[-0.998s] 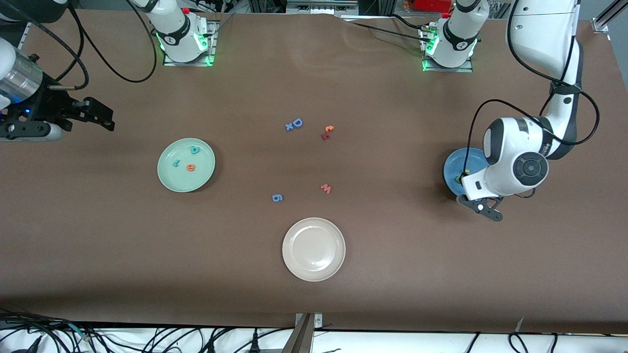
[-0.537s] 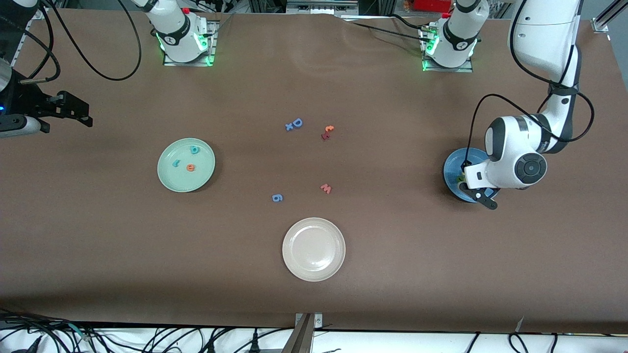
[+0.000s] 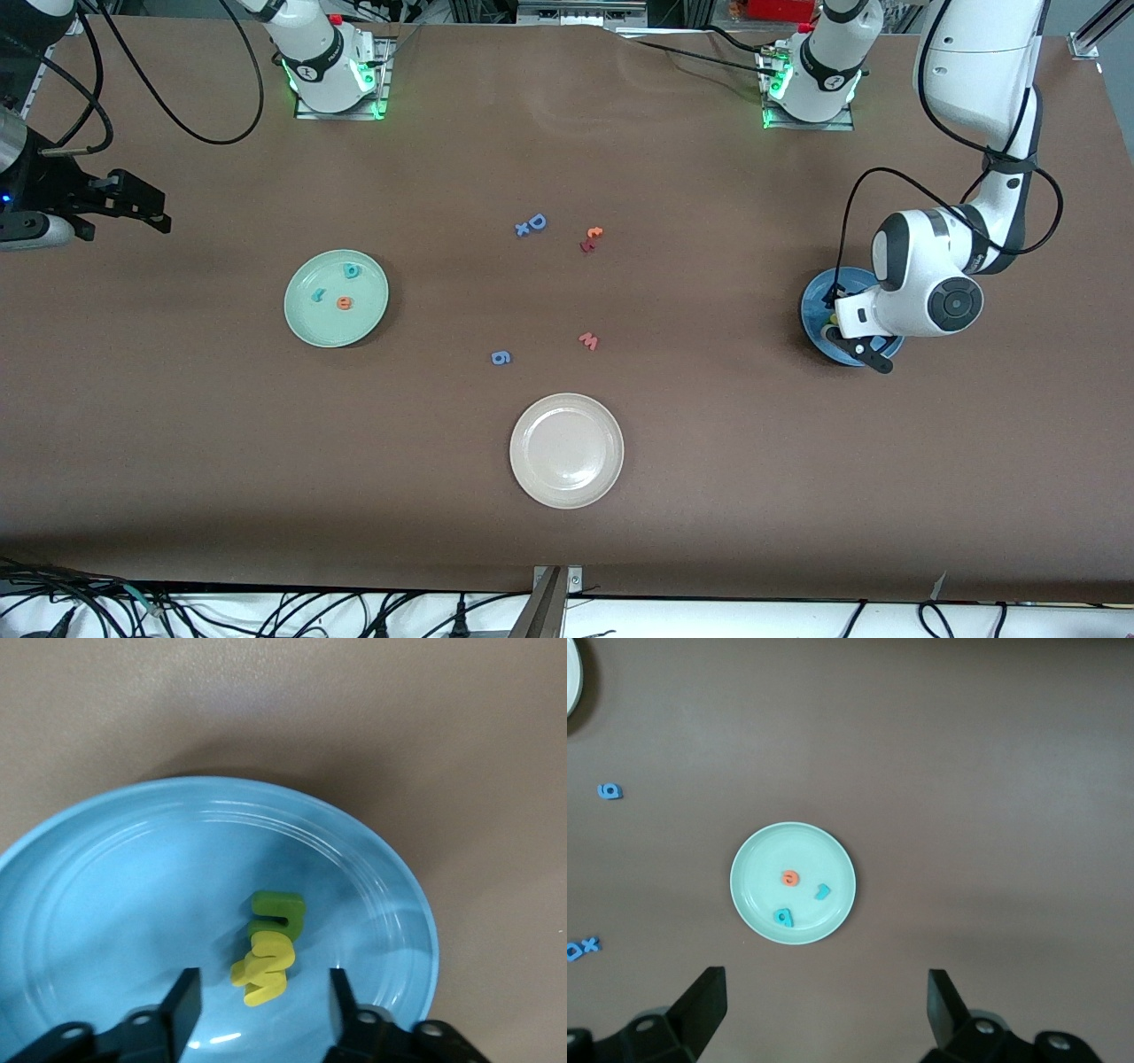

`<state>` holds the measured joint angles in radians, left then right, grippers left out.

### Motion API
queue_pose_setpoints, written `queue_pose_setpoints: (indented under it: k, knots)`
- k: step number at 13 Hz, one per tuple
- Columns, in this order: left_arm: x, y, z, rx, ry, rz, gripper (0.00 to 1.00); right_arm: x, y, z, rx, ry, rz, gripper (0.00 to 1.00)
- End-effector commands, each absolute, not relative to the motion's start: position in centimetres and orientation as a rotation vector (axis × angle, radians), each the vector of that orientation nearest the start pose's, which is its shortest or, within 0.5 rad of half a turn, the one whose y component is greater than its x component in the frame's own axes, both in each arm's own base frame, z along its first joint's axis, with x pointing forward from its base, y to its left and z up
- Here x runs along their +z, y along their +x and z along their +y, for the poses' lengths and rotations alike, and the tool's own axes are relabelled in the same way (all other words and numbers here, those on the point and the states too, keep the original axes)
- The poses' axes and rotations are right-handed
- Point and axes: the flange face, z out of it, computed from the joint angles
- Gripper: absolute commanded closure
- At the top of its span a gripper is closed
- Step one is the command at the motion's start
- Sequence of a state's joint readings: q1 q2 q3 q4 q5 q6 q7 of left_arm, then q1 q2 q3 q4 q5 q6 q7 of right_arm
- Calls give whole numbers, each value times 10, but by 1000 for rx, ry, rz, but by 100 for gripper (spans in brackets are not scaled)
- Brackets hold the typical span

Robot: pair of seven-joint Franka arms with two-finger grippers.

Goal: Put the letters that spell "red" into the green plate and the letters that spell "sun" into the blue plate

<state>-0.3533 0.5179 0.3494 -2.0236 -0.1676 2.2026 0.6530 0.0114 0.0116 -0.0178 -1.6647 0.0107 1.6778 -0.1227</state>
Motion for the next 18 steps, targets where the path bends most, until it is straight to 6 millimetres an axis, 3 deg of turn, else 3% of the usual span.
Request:
queue_pose_setpoints:
  k: [1, 4, 8, 10, 11, 13, 14, 16, 18]
  knots:
    - [219, 579, -9, 382, -3060, 881, 0, 579, 574, -8, -15, -3106, -145, 0]
    - [303, 602, -9, 248, -3114, 829, 0, 580, 575, -9, -27, -3107, -139, 0]
    - [417, 618, -4, 108, -3171, 714, 0, 579, 576, -25, -25, -3110, -94, 0]
    - [457, 619, -2, 86, -3207, 612, 0, 580, 576, -24, -35, -3126, -117, 0]
    - [474, 616, 0, 59, -3228, 533, 0, 581, 578, -23, -53, -3135, -136, 0]
    - [501, 611, -15, 7, -3222, 418, 0, 584, 580, -17, -75, -3135, -153, 0]
    - [508, 609, -26, 2, -3221, 282, 0, 584, 580, -19, -76, -3131, -144, 0]
    - [518, 604, -43, -10, -3205, 233, 0, 584, 580, -19, -75, -3134, -145, 0]
    - [518, 603, -40, -10, -3212, 226, 0, 584, 580, -19, -76, -3132, -145, 0]
